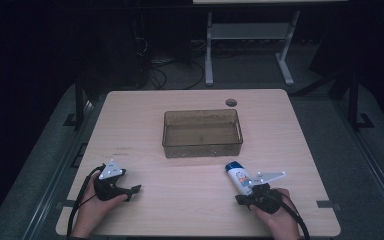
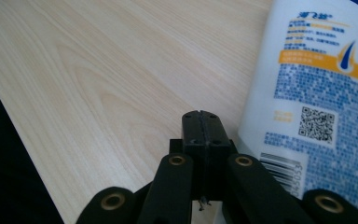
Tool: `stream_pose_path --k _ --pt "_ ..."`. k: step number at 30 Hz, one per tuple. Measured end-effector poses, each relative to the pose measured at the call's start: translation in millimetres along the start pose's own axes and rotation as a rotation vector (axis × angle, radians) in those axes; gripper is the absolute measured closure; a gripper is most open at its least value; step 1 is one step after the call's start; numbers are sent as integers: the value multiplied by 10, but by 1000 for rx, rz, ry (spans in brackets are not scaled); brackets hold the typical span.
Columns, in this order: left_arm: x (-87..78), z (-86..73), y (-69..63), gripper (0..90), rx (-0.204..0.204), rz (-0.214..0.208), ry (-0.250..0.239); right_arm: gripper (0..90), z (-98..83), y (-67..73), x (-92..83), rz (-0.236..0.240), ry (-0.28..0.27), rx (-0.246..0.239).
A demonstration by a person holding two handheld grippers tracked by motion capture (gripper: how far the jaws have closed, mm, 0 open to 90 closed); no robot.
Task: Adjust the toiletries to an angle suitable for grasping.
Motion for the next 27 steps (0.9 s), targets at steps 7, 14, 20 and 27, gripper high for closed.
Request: stream_pose_path --k 7,14,20,27 --pt "0 0 0 133 0 0 0 900 -39 -107 -80 -23 -10 23" --pt "0 0 1 133 1 0 0 900 -73 -206 -156 -40 -24 39" --pt "0 0 0 133 0 0 0 900 -93 -272 -209 -52 -32 51" --pt "0 0 1 133 1 0 0 900 -53 -246 -265 -27 -64 55"
Point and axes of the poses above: each handheld gripper's, and its own axes: x roughly forward along the jaws, z roughly out of its top, y roughly to its left, the point moved 8 cm from there along x, roughly forward along the jaws, and after that the axes turned 11 degrees about x, right-handed, at the moved point
